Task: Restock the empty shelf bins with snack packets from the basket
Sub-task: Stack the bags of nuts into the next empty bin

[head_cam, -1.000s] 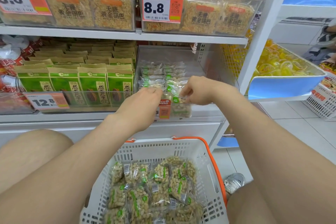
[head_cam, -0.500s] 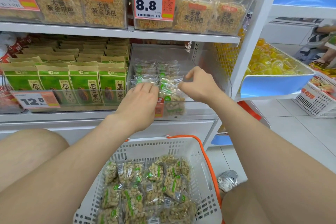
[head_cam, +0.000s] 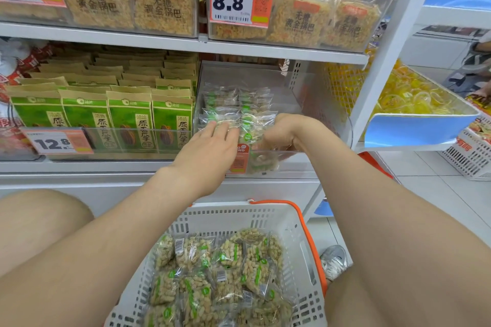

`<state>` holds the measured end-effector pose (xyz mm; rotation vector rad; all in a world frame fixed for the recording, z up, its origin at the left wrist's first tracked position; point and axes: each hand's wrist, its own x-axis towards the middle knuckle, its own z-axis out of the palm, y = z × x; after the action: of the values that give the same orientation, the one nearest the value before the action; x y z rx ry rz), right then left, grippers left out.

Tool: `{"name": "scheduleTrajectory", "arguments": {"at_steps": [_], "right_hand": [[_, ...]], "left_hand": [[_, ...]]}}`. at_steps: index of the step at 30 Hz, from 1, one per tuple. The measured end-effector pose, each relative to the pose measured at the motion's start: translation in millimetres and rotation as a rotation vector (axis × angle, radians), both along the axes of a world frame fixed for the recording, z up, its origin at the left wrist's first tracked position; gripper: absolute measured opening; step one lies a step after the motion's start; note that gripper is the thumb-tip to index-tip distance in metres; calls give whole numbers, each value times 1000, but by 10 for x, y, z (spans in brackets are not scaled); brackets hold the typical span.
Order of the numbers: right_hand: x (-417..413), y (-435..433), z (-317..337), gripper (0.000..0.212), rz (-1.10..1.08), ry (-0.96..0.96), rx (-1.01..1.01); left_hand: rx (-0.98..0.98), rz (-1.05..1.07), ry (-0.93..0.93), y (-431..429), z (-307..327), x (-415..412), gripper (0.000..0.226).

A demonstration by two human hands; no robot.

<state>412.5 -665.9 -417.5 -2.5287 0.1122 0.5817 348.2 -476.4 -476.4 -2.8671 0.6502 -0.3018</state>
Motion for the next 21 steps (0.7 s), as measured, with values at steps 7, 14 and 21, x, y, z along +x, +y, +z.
{"name": "scheduleTrajectory", "arguments": {"at_steps": [7, 14, 21], "right_hand": [[-100, 43, 27, 25, -34, -32, 16], [-218, 44, 39, 48, -36, -196, -199], [-375, -36, -101, 59, -25, -312, -202]], "left_hand": [[-48, 18, 19, -27, 5, -34, 80], [-129, 44, 48, -66, 21, -113, 77], [-366, 11, -75, -57, 96, -195, 55]]}}
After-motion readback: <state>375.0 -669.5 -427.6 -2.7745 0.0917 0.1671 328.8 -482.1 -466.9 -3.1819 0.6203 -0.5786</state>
